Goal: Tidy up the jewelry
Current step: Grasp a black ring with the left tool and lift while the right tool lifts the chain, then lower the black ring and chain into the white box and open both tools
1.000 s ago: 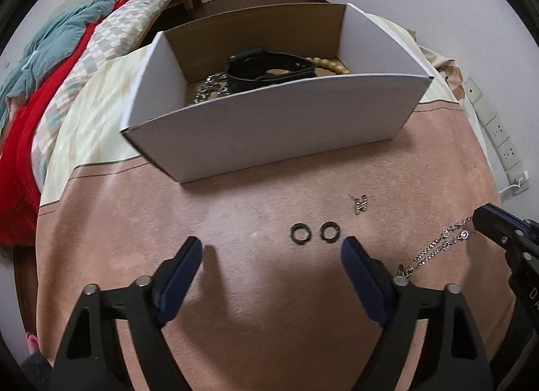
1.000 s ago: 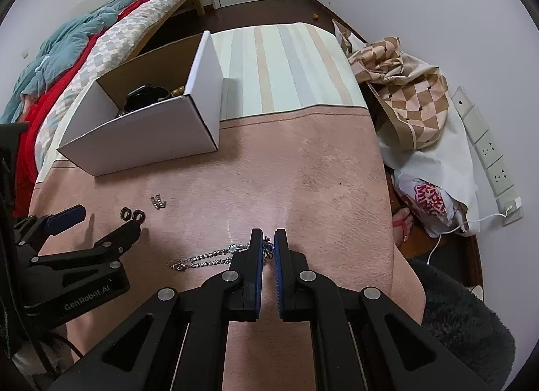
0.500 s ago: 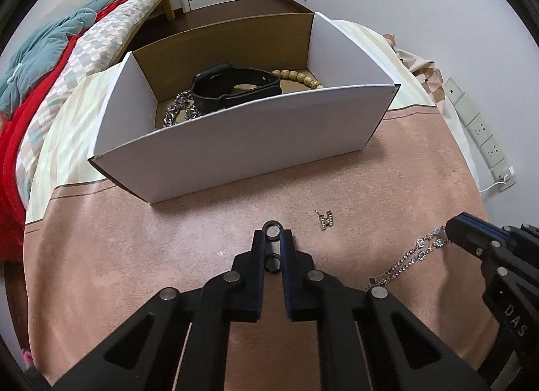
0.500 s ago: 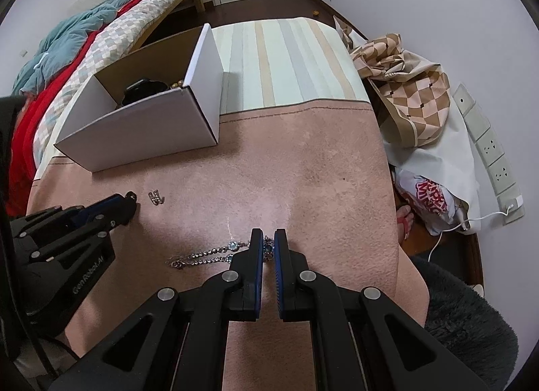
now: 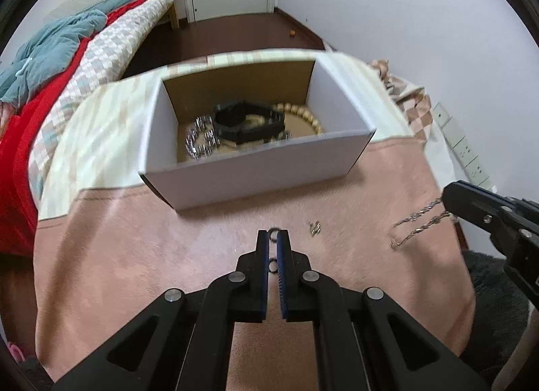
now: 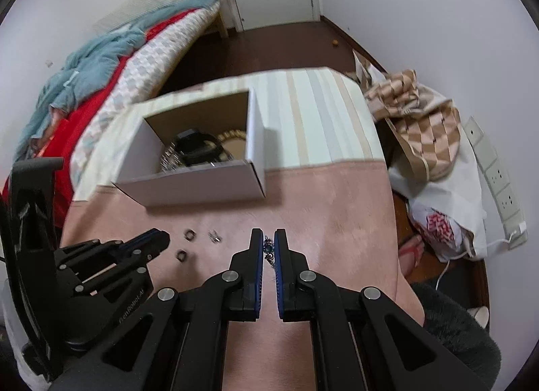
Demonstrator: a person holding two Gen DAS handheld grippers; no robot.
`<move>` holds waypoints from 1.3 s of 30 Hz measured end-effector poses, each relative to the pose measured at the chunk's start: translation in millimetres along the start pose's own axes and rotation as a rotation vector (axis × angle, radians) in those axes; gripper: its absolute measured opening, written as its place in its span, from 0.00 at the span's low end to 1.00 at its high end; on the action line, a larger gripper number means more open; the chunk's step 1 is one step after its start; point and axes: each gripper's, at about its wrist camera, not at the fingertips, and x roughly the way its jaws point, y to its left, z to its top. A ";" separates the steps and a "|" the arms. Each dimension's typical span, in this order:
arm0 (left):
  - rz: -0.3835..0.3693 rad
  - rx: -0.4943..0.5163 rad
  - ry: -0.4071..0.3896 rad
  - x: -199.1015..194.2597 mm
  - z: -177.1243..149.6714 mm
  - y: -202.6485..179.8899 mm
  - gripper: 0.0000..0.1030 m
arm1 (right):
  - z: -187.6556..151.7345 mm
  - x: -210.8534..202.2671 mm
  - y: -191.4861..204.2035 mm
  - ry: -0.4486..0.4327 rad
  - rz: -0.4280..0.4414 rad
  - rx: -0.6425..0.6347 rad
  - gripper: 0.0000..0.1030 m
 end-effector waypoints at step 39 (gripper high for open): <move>-0.034 -0.219 0.106 21.4 125.9 96.1 1.00 | 146.6 84.8 44.3 0.199 0.152 -0.075 0.40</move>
